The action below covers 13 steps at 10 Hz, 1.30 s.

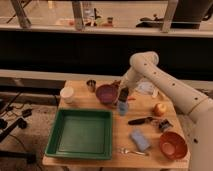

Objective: Place eraser in paper cup

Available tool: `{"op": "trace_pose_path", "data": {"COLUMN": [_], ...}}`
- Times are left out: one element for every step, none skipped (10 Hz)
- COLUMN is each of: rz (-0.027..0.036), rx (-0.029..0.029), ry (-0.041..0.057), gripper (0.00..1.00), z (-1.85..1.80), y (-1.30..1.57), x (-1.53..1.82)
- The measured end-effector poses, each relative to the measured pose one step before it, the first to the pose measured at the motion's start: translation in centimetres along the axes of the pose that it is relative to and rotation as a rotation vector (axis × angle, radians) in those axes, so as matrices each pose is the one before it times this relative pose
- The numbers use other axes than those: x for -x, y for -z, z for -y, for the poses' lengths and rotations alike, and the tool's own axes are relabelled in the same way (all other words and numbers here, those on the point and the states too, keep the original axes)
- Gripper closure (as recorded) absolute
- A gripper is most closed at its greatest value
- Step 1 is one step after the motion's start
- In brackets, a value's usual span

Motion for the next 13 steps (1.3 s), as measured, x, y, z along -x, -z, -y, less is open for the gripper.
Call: {"op": "trace_pose_path", "data": {"rz": [0.01116,0.01382,0.01291,0.01167,0.01367,0.01357,0.00859,0.00759,0.00203,-0.00163,0.0001,0.00081,-0.00031], "rx": [-0.01245,-0.01472,-0.01047,-0.00587,-0.00502,-0.00796,-0.00669,0.00463,0.00119,0.00014,0.00107,-0.00026,-0.00017], "ry": [0.04469,0.05422,0.0454,0.03239,0.02939,0.03302,0.02401,0.01502,0.00141,-0.00335,-0.00044,0.00216,0.00073], "gripper": [0.87,0.87,0.87,0.87,0.87,0.87,0.87,0.87,0.87,0.87,0.87,0.87,0.87], "z": [1.78,2.238,1.9,1.318,1.363,1.699,1.168,0.69,0.052,-0.221,-0.058,0.152,0.055], "y": [0.018,-0.071,-0.213,-0.242,-0.402,-0.485,-0.28,-0.141,-0.041,0.11,-0.03,-0.061,0.004], "x": [0.895,0.91,0.601,0.331,0.104,-0.074,-0.182,-0.245,-0.016,-0.033,-0.008,0.016,-0.01]}}
